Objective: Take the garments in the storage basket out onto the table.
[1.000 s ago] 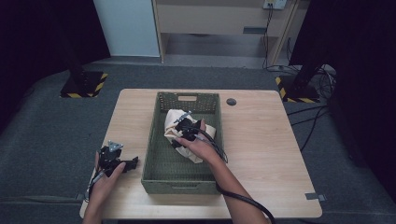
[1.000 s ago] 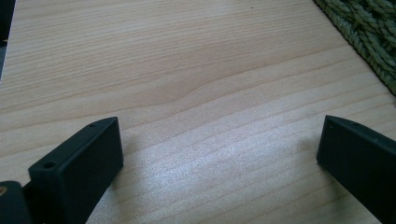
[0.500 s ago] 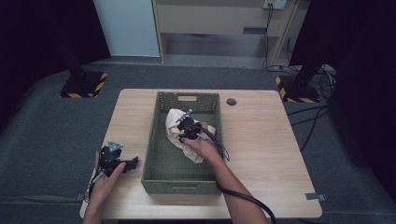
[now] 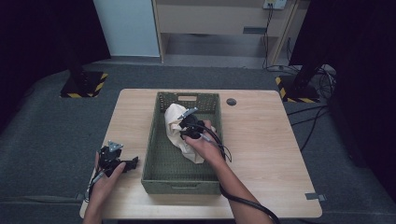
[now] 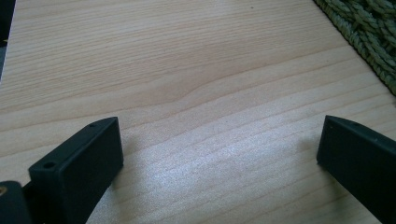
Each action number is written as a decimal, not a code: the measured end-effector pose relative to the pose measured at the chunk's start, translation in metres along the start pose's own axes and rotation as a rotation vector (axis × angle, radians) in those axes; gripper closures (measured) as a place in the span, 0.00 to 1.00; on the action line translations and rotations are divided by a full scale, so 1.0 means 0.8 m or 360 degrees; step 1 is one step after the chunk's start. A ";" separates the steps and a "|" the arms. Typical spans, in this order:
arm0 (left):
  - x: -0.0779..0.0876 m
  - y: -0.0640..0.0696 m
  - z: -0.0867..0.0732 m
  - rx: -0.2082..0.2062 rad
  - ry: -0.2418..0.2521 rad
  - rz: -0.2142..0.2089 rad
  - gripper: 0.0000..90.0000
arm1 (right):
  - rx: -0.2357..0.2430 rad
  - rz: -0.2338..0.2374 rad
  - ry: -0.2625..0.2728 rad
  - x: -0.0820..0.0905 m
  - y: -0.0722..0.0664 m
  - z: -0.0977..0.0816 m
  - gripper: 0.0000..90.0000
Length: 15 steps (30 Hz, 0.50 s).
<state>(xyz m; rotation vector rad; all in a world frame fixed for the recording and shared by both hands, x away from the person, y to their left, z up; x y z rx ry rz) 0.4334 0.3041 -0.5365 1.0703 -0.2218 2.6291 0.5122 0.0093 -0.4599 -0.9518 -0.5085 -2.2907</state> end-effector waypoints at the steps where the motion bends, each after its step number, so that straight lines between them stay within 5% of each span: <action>1: 0.000 0.000 0.000 0.0000 0.0000 0.0000 0.00 | -0.0003 0.0000 0.0007 0.001 0.000 0.000 0.65; 15: 0.000 0.000 0.000 0.0000 0.0000 0.0000 0.00 | -0.0048 0.0004 0.0081 0.038 0.000 0.007 0.66</action>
Point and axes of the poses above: each handheld gripper's, and its own axes: x roughly backward along the jaws, z roughly out of its top, y roughly to its right, the point moved 2 cm from there along -x, roughly forward along the jaws
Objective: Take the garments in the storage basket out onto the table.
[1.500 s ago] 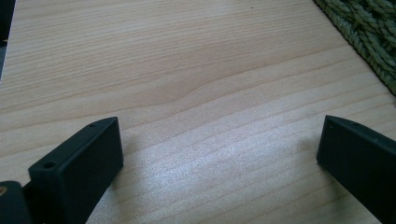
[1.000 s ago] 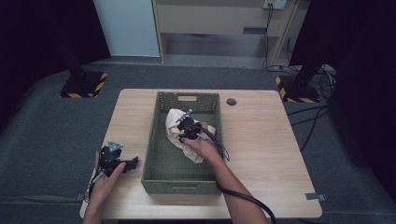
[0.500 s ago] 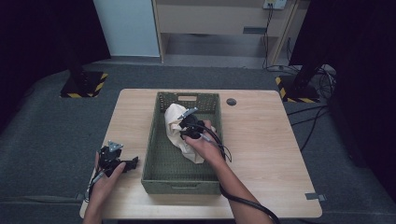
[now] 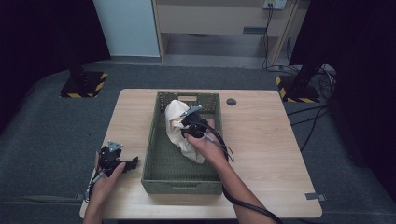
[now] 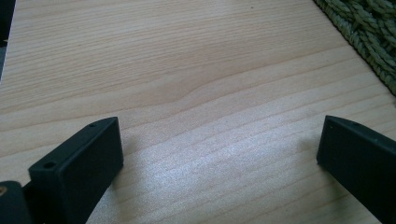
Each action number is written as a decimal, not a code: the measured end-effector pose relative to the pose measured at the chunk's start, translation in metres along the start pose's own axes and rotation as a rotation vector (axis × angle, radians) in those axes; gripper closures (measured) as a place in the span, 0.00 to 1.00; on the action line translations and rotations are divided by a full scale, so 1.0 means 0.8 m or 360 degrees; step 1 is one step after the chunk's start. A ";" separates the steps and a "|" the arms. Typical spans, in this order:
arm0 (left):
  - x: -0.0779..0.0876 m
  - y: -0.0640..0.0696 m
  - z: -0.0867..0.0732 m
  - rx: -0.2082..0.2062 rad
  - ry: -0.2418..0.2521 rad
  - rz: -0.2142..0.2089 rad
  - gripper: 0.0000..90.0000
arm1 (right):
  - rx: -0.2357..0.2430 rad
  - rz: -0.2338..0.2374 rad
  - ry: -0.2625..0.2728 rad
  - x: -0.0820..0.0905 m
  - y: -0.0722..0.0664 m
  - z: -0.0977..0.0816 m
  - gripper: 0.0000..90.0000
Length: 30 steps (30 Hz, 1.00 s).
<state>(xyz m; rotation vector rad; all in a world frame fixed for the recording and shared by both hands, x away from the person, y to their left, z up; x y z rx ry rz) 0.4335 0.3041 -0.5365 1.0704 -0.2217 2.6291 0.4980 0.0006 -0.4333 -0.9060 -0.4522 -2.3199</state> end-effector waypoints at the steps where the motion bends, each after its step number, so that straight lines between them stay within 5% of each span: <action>1: 0.000 0.000 0.000 0.0000 0.0000 0.0000 0.00 | -0.0003 0.0004 0.0004 0.003 0.000 0.000 0.66; 30: 0.000 0.000 0.000 -0.0001 0.0000 0.0000 0.00 | -0.0070 0.0022 0.0147 0.071 -0.002 0.006 0.66</action>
Point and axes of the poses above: each handheld gripper's, and its own axes: x roughly backward along the jaws, z roughly out of its top, y roughly to its right, the point moved 2 cm from there along -x, roughly forward along the jaws
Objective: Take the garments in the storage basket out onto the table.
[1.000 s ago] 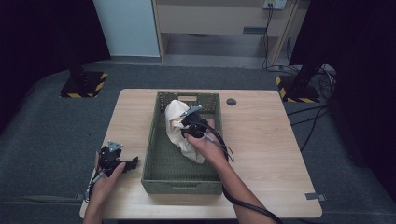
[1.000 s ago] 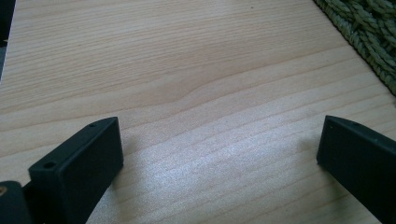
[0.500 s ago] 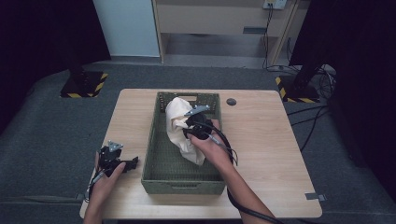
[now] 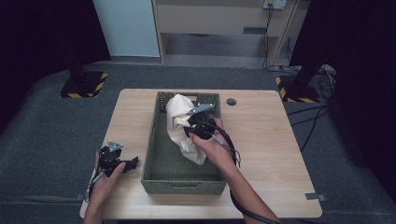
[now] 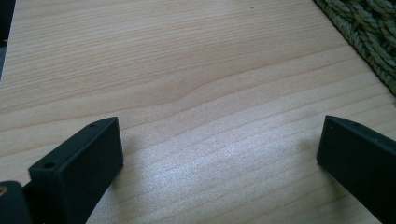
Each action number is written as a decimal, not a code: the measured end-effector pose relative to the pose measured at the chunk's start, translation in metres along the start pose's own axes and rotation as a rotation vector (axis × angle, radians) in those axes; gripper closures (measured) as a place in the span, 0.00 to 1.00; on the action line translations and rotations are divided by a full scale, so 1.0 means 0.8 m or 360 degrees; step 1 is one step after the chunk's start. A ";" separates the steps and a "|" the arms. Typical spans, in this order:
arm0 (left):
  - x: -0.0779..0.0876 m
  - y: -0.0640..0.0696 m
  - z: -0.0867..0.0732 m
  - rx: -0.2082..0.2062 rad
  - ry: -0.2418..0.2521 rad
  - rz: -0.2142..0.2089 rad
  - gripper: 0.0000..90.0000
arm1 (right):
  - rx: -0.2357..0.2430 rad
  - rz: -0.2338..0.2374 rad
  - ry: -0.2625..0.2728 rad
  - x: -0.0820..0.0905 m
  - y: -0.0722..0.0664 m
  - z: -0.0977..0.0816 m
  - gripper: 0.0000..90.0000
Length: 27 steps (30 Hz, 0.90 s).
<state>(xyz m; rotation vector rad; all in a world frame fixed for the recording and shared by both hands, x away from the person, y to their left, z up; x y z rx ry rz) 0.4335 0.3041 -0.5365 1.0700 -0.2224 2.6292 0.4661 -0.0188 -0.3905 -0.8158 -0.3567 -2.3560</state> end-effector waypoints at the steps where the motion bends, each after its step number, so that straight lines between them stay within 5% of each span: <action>1: 0.000 0.000 0.000 0.0000 -0.0001 0.0000 0.00 | -0.0007 -0.0002 0.0008 0.002 0.001 0.000 0.66; 27: 0.000 0.000 0.000 0.0001 0.0000 0.0000 0.00 | -0.0050 -0.0048 0.0084 0.064 0.024 -0.006 0.66</action>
Point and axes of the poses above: each handheld gripper's, and its own axes: x roughly backward along the jaws, z roughly out of its top, y roughly to its right, the point moved 2 cm from there along -x, roughly forward along the jaws
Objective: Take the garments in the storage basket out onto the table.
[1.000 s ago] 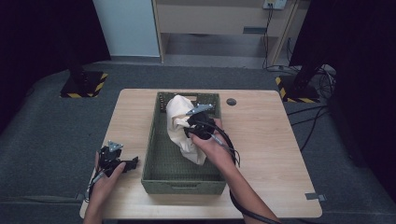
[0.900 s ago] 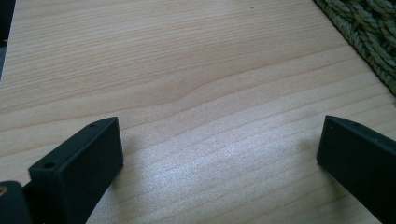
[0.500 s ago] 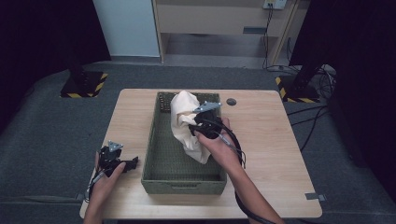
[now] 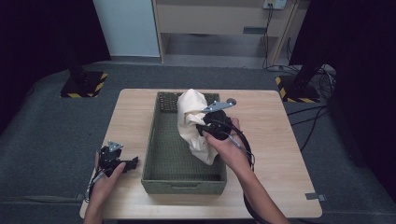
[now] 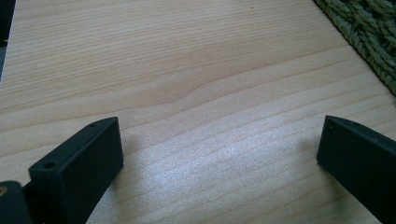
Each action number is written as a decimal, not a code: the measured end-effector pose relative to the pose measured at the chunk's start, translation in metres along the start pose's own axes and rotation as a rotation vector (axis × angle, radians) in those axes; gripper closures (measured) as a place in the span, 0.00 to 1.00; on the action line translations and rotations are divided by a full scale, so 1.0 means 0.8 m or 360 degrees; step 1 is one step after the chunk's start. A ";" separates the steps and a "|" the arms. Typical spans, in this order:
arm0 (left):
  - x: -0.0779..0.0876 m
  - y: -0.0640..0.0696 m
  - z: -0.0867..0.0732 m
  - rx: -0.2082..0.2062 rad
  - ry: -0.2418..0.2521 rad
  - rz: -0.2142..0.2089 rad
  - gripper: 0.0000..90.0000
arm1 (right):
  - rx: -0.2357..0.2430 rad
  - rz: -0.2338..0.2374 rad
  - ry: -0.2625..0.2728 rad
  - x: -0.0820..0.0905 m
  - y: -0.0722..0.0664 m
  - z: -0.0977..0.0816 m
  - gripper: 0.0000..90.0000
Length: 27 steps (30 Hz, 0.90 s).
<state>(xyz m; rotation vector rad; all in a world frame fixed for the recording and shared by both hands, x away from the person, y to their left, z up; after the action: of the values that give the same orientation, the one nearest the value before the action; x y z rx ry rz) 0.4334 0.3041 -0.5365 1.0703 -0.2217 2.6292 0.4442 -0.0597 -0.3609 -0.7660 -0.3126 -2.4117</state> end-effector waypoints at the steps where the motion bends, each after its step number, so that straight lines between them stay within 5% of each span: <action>1: 0.000 0.000 0.000 0.0000 0.0000 0.0000 0.00 | -0.0015 0.0000 0.0004 0.002 0.001 0.000 0.66; 27: 0.000 0.000 0.000 0.0000 0.0000 0.0000 0.00 | -0.0068 -0.0100 0.0049 0.049 0.040 -0.009 0.66</action>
<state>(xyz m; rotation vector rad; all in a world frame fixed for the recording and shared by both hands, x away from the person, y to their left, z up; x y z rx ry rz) 0.4334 0.3041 -0.5365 1.0704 -0.2219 2.6294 0.4340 -0.1059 -0.3420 -0.7474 -0.2776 -2.4941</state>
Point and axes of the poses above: each handheld gripper's, and its own axes: x roughly backward along the jaws, z roughly out of its top, y roughly to its right, the point moved 2 cm from there along -x, roughly forward along the jaws
